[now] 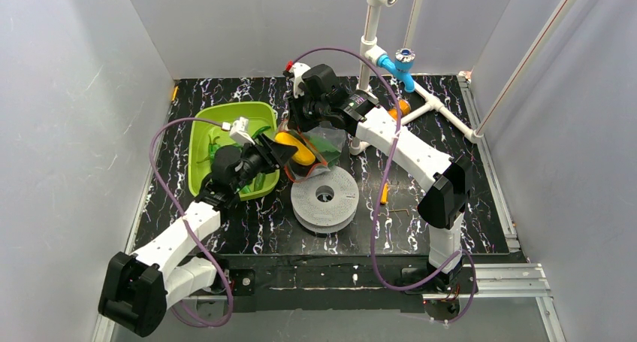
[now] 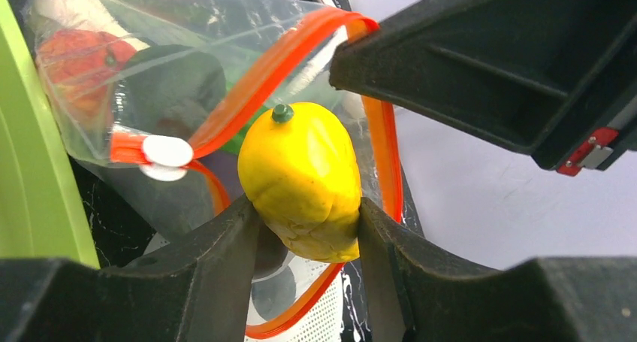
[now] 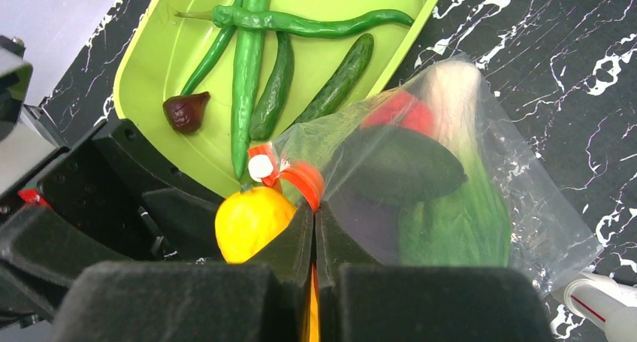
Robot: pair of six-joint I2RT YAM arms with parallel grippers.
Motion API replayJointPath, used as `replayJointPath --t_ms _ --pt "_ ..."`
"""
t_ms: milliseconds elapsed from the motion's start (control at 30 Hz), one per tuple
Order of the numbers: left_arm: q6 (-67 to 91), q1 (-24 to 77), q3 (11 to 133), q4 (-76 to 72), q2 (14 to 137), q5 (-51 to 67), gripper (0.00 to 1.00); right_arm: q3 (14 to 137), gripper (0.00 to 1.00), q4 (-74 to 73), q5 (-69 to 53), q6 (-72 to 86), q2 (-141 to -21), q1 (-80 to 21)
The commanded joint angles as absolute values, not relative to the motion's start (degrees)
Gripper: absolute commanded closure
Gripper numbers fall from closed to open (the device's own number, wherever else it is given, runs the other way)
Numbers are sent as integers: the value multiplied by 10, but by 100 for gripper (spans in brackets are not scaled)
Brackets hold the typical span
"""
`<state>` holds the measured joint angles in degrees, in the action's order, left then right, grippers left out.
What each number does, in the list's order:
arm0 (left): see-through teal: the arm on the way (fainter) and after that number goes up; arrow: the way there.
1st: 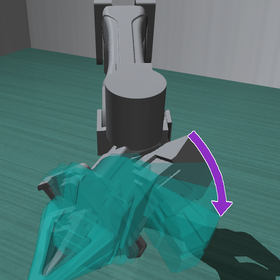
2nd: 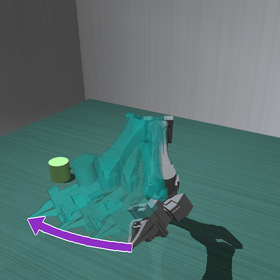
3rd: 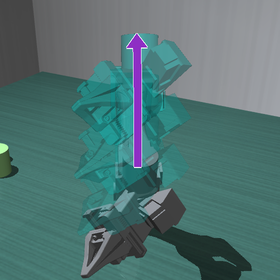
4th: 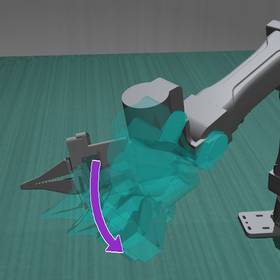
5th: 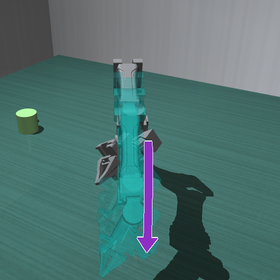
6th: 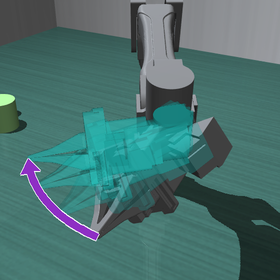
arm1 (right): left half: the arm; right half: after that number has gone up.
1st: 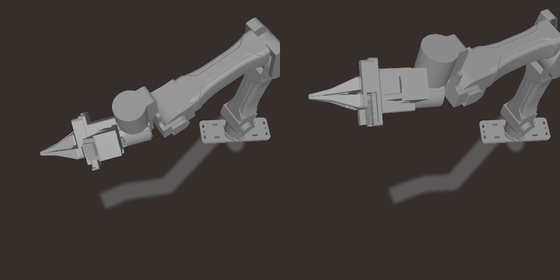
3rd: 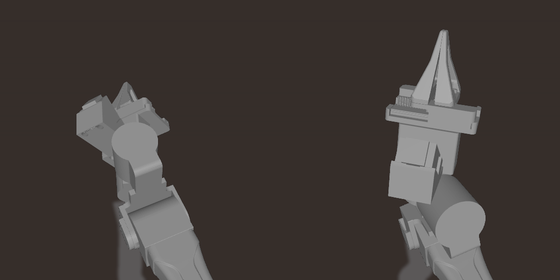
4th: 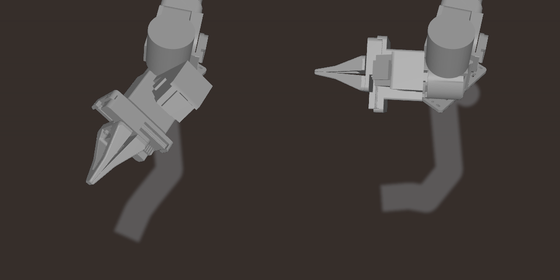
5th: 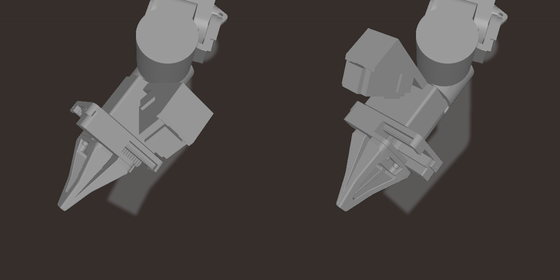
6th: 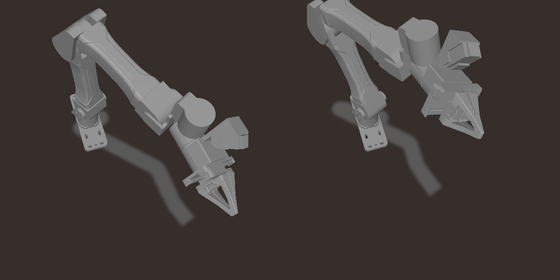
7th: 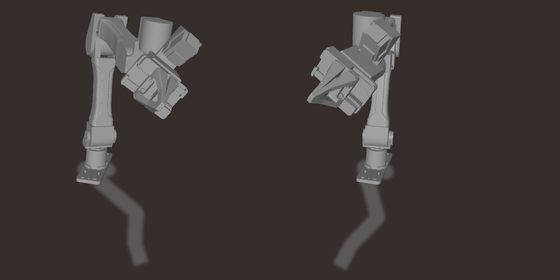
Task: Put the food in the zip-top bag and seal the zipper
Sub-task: Place the fake fruit in the bin.
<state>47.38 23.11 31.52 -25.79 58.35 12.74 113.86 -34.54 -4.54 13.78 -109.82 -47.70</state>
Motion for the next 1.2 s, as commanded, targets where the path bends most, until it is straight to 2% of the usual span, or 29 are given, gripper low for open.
replayJointPath --t_ms 0,367,433,600,667,867,1033,1167 --pt "436 263 300 -306 576 65 81 1171 99 -308 -61 146 -1076 -480" --pt "430 282 291 -355 626 40 72 1200 99 -317 -63 143 -1082 -480" --pt "435 282 296 -353 633 50 66 1196 99 -318 -61 140 -1078 -480" --pt "435 283 310 -287 627 79 41 1183 99 -310 -54 136 -1074 -479" --pt "420 282 332 -203 616 93 31 1187 99 -313 -54 134 -1076 -479" --pt "329 281 445 88 580 103 16 1185 99 -315 -49 126 -1077 -475" --pt "285 280 535 273 561 96 16 1177 99 -314 -43 121 -1073 -472" --pt "279 277 554 334 522 46 27 1172 99 -311 -44 121 -1070 -471"
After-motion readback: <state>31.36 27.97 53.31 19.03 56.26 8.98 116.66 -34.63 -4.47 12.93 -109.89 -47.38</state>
